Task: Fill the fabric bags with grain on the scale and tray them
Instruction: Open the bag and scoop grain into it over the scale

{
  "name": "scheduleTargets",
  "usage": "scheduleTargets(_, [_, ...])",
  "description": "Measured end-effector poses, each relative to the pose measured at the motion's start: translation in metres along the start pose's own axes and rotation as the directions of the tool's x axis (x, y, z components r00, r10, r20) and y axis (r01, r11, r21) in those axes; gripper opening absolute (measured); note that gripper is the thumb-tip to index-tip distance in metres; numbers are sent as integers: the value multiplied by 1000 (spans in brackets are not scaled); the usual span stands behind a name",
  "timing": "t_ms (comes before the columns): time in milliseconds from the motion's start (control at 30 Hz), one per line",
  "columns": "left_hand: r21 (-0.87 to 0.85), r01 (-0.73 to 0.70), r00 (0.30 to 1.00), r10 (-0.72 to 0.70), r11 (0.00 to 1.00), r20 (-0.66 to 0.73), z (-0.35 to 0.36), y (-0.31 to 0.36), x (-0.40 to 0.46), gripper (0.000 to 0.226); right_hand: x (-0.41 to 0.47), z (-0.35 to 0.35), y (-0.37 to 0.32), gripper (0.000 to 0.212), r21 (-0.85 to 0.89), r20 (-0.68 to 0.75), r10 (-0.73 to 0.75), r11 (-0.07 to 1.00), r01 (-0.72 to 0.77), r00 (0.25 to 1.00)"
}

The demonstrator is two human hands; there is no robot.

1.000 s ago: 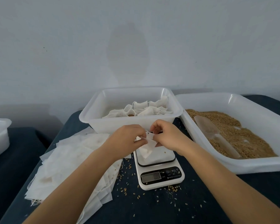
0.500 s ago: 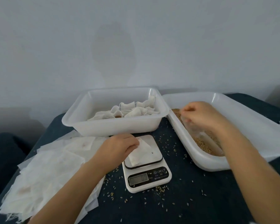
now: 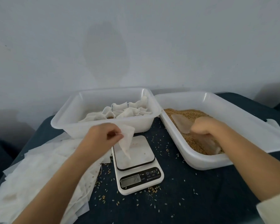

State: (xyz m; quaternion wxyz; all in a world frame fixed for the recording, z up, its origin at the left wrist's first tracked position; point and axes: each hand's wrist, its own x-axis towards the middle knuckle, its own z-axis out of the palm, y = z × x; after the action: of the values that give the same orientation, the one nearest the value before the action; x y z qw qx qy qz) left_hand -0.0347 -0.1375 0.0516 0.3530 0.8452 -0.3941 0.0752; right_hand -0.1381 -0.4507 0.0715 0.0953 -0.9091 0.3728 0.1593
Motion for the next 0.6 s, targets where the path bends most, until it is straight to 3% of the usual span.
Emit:
scheduleTargets(67, [11,25,1000,-25,1000,6,-21,0,5,16,-2,-7,4,31,84,-76,8,996,-2,997])
scheduleTargets(200, [134,10,988,-30,991,150,-44,1,12,16,-15,-27,19,12,223,-64,-33,974,46,997])
scheduleTargets(333, [258,-127,956,48,958,291,-26,7,10,5,-33,-44,26,17,-35,-41,-72,997,71,997])
scheduleTargets(433, [255,-151,950,69,955,306,-6,7,5,3,-40,-48,30,25,-184,27,-62,981,66,998])
scheduleTargets(600, [212,-169,955,107,963,276,7,6,-1,6,-53,-56,41,18,-149,81,-100,983,112,992])
